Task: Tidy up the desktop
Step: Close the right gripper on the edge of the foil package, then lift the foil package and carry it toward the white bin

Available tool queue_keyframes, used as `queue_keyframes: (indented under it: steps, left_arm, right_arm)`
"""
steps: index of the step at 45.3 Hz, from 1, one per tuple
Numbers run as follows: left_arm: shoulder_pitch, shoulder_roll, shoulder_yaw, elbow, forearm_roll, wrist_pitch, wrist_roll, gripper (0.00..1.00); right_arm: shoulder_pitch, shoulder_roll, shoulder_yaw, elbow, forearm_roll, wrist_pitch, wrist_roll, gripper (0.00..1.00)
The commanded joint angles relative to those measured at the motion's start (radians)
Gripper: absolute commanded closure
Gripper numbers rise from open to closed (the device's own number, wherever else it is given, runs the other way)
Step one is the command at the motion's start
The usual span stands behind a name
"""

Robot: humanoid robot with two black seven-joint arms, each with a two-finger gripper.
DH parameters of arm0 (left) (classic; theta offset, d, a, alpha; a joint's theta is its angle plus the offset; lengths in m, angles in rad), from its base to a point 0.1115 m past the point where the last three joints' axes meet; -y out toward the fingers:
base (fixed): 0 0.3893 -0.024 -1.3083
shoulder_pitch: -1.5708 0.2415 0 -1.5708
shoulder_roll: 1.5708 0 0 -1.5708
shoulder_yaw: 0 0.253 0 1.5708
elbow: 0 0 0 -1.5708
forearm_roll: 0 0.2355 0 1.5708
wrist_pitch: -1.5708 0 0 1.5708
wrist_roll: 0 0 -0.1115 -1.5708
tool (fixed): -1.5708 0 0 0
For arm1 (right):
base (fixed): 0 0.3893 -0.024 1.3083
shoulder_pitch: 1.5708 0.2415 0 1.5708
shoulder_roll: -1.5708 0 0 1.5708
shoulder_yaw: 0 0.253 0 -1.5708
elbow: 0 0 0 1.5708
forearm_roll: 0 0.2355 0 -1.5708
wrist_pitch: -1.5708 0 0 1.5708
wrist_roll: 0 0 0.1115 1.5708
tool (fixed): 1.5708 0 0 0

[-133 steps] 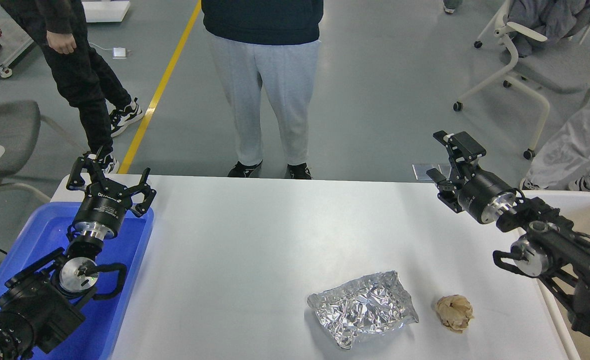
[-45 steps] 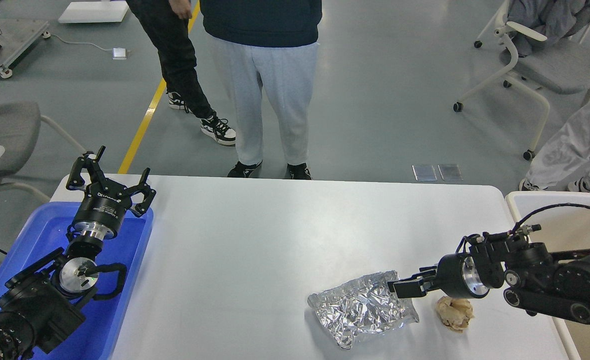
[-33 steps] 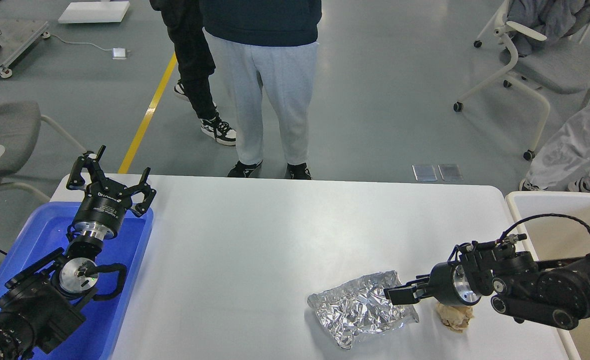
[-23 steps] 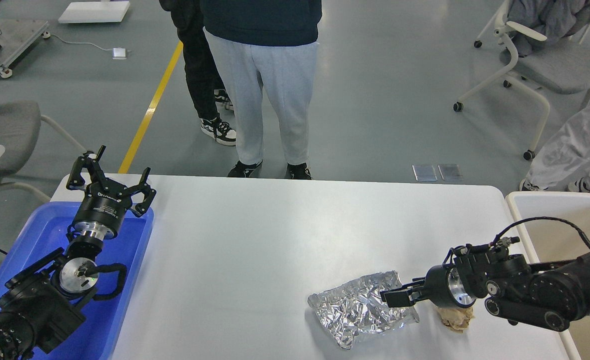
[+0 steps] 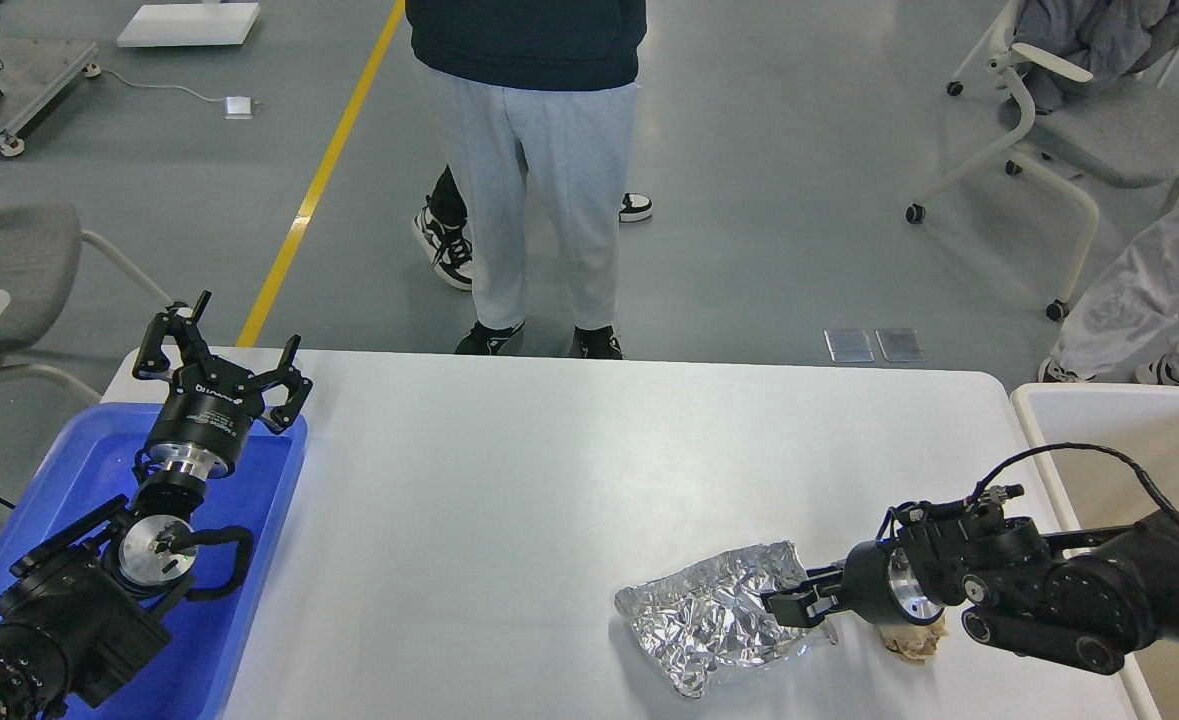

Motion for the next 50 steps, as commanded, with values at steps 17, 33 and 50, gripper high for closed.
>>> queue_keyframes:
  steps: [17, 33, 50]
  left_arm:
    - [0.0, 0.0, 0.0, 0.0, 0.0, 0.0, 0.0, 0.0]
    - [0.0, 0.0, 0.0, 0.0, 0.0, 0.0, -0.001, 0.0]
    - [0.0, 0.0, 0.0, 0.0, 0.0, 0.0, -0.001, 0.0]
  right_arm:
    - [0.017, -0.009, -0.006, -0.006, -0.03, -0.014, -0.003, 1.0]
    - [0.042, -0.02, -0.004, 0.001, -0.014, -0.006, -0.003, 1.0]
    - [0.249, -0.178, -0.007, 0.169, 0.096, 0.086, -0.021, 1.0]
